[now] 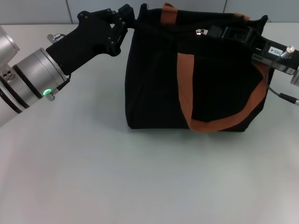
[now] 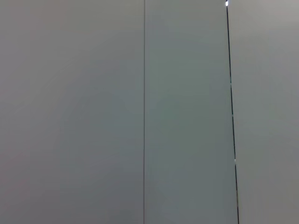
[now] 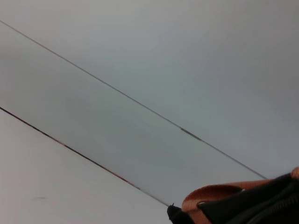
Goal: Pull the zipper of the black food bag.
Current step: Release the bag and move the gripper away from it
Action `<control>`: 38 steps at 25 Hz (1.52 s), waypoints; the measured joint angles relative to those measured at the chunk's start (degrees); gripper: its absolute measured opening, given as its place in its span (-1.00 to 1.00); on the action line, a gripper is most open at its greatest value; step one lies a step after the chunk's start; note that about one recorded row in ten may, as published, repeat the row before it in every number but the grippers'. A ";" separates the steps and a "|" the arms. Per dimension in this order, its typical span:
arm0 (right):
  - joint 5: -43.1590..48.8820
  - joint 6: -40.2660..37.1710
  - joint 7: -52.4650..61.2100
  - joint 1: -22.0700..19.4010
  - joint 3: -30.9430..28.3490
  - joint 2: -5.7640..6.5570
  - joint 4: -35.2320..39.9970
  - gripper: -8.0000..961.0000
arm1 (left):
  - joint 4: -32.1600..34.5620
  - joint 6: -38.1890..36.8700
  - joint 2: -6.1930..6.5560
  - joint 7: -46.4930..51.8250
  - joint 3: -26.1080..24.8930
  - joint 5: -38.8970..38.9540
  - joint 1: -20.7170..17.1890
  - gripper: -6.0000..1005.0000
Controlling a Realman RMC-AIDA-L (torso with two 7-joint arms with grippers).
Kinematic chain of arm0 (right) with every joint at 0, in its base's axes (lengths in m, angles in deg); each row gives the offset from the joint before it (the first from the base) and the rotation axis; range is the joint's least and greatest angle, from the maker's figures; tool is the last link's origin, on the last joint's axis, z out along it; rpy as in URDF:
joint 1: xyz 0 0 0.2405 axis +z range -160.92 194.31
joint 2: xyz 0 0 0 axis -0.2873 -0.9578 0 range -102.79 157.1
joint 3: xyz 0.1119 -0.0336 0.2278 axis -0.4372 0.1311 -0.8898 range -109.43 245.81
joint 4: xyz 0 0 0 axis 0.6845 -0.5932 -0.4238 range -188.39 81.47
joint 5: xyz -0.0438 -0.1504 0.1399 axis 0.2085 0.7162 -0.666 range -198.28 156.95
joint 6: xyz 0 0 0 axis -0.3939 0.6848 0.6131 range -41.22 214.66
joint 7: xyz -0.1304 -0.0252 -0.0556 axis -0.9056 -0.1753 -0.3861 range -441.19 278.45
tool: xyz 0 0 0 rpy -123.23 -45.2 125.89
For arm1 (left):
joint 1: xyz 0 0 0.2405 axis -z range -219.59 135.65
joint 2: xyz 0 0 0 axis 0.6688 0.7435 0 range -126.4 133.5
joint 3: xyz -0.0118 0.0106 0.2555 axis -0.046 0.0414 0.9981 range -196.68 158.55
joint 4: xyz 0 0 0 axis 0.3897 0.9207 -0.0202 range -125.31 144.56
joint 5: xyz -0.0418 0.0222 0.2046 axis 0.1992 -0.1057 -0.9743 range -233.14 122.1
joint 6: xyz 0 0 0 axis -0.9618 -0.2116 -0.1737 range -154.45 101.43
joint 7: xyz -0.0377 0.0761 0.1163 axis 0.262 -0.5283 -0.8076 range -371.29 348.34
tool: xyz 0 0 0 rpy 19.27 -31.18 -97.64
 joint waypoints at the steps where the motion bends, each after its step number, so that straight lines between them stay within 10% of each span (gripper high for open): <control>1: 0.00 -0.53 0.17 -0.44 0.00 0.10 0.34 -0.99 | 0.03 0.22 0.00 0.00 0.00 0.08 0.00 -0.97; 20: 0.31 -0.14 -0.72 -2.39 -1.45 0.36 1.37 -0.99 | 1.68 0.35 0.25 0.83 -0.99 2.79 -3.43 -0.99; 28: 0.42 0.05 -1.47 -1.89 -1.06 0.22 1.38 -0.99 | 16.29 -0.14 1.48 19.28 2.41 -11.21 -5.97 -0.99; 38: 0.46 -0.61 -1.81 -1.79 -0.97 -0.24 1.84 -0.99 | 22.54 2.39 0.56 27.28 3.23 -26.09 -1.07 -0.37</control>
